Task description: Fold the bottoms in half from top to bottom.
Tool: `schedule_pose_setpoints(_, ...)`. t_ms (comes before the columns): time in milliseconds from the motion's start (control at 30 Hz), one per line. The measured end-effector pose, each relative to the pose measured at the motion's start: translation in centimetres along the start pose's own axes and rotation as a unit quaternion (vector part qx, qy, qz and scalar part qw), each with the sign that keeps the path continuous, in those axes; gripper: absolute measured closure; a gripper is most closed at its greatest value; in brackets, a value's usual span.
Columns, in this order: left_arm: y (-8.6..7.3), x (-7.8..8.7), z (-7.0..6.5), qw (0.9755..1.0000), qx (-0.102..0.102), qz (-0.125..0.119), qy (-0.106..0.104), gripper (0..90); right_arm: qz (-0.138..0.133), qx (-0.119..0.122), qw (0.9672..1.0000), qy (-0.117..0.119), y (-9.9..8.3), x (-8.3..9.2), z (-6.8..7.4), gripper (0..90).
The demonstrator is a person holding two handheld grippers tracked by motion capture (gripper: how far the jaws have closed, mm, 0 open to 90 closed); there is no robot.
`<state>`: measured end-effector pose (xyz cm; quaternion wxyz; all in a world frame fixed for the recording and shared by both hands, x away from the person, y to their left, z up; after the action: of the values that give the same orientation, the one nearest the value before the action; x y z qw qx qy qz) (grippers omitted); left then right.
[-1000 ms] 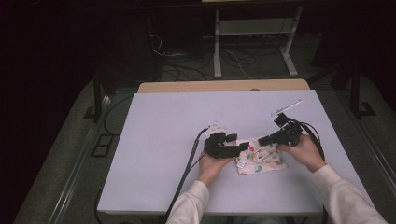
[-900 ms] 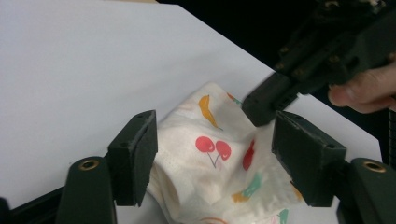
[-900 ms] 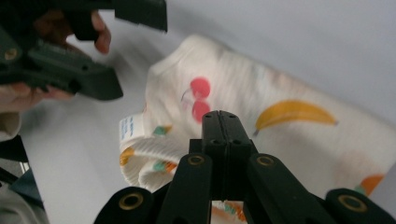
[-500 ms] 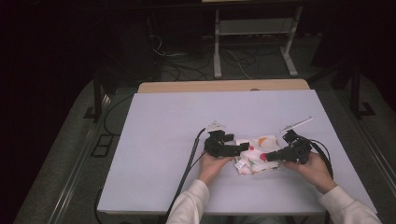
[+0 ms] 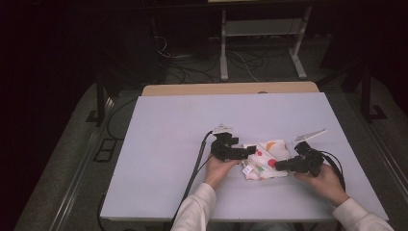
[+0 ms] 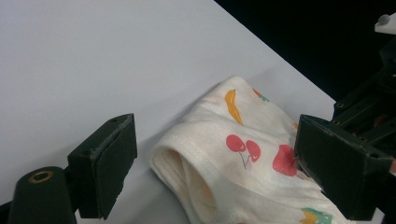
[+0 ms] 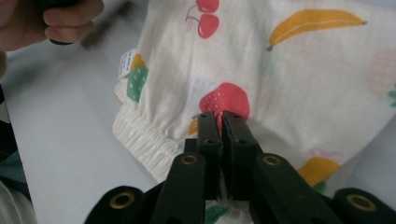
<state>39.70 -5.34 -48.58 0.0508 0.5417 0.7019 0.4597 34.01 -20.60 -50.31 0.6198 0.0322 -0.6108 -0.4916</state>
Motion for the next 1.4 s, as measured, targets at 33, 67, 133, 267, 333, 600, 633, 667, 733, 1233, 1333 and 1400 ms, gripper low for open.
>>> schedule_pose_setpoints(33, 0.0, 0.0, 0.0, 1.0000, -0.002, 0.001, 0.001, 13.3, -0.004, -0.001, 1.0000, 0.000, 0.1, 0.1, 0.0, 81.3)
schedule_pose_setpoints(67, 0.1, 0.0, -0.1, 1.0000, -0.003, 0.002, 0.000, 13.2, -0.007, 0.001, 1.0000, -0.001, 0.2, 0.1, 0.0, 80.2)
schedule_pose_setpoints(133, 0.1, 0.0, -0.1, 1.0000, -0.007, 0.005, 0.001, 13.2, -0.008, 0.004, 1.0000, -0.004, 0.2, 0.1, 0.0, 80.0)
schedule_pose_setpoints(267, 0.3, 0.0, -0.4, 0.9999, -0.014, 0.009, 0.000, 13.1, -0.015, 0.015, 0.9998, -0.006, 0.3, 0.3, 0.1, 74.4)
schedule_pose_setpoints(333, 0.4, 0.0, -0.5, 0.9998, -0.015, 0.009, 0.000, 13.0, -0.022, 0.023, 0.9995, -0.006, 0.5, 0.6, 0.2, 69.5)
schedule_pose_setpoints(600, 0.5, 0.2, -0.6, 0.9990, -0.036, 0.025, 0.008, 12.1, -0.045, 0.034, 0.9984, 0.005, 1.6, 1.6, 0.5, 44.9)
schedule_pose_setpoints(633, 0.5, 0.2, -0.6, 0.9987, -0.041, 0.031, 0.010, 12.0, -0.045, 0.036, 0.9984, 0.002, 1.7, 1.8, 0.4, 40.9)
schedule_pose_setpoints(667, 0.6, 0.2, -0.6, 0.9986, -0.042, 0.031, 0.010, 12.0, -0.044, 0.037, 0.9984, 0.000, 1.8, 1.9, 0.4, 38.7)
schedule_pose_setpoints(733, 0.7, 0.2, -0.7, 0.9985, -0.044, 0.032, 0.010, 12.0, -0.047, 0.037, 0.9982, -0.007, 2.2, 2.1, 0.2, 30.1)
schedule_pose_setpoints(1233, 1.2, 0.3, -0.9, 0.9956, -0.063, 0.068, 0.008, 1.0, -0.036, 0.038, 0.9986, -0.010, 3.9, 3.4, -1.8, 0.0)
schedule_pose_setpoints(1333, 1.4, 0.4, -0.9, 0.9946, -0.069, 0.077, 0.010, 0.0, -0.036, 0.038, 0.9985, -0.017, 4.3, 3.6, -2.3, 0.0)
schedule_pose_setpoints(1400, 1.6, 0.5, -0.9, 0.9945, -0.072, 0.075, 0.011, 0.0, -0.038, 0.033, 0.9984, -0.025, 4.6, 3.7, -2.8, 0.0)
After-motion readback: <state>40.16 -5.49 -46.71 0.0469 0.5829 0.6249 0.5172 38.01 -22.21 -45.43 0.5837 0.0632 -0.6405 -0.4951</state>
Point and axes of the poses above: each handheld gripper's, and its own axes: x roughly backward along the jaws, y roughly out of its top, z roughly to its left, the point moved 9 cm from there along -x, roughly forward along the jaws, and after that the axes turned 11 degrees about x, right-handed, at the moved point
